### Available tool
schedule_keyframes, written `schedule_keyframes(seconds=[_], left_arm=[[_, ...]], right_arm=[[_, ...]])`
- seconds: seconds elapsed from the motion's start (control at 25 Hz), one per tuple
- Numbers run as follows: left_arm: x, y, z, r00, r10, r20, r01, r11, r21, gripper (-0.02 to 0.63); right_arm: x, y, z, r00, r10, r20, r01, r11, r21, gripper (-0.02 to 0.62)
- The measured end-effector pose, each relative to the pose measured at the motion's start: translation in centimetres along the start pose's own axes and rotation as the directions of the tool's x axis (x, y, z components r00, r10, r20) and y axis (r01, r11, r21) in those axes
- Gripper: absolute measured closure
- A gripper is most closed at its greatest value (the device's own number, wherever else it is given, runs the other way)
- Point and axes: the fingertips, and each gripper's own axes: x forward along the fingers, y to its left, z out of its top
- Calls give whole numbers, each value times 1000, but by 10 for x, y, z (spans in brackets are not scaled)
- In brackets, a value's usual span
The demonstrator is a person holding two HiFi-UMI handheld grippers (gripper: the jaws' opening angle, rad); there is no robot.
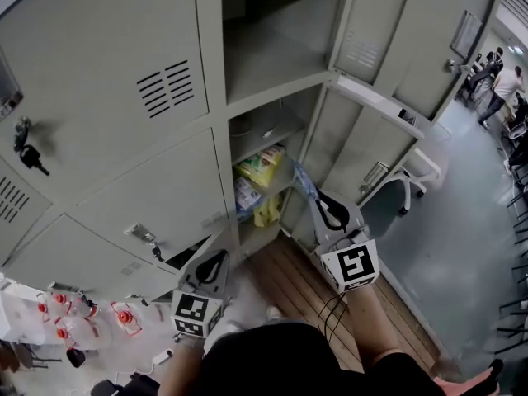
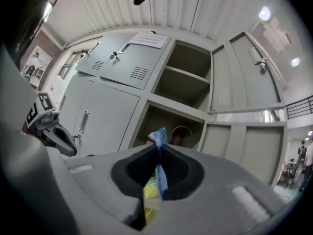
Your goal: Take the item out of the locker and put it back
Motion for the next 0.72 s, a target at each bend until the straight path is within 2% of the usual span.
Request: schedule_keyframes(seconds=[0.32,0.52,0.72], left_arm=[[-14,20,5,997,69,14,-69,998,-5,598],[-17,26,13,996,89,31,-89,996,4,598],[-19,30,16,995,104,14,-103,995,-16,598]], right_arm=[[37,-23,69,997,-13,80,23,993,-117,577],[50,-35,110,991,-22,133,45,984,-175,577],[60,-48,145,983,-37,181,77,973,-217,577]])
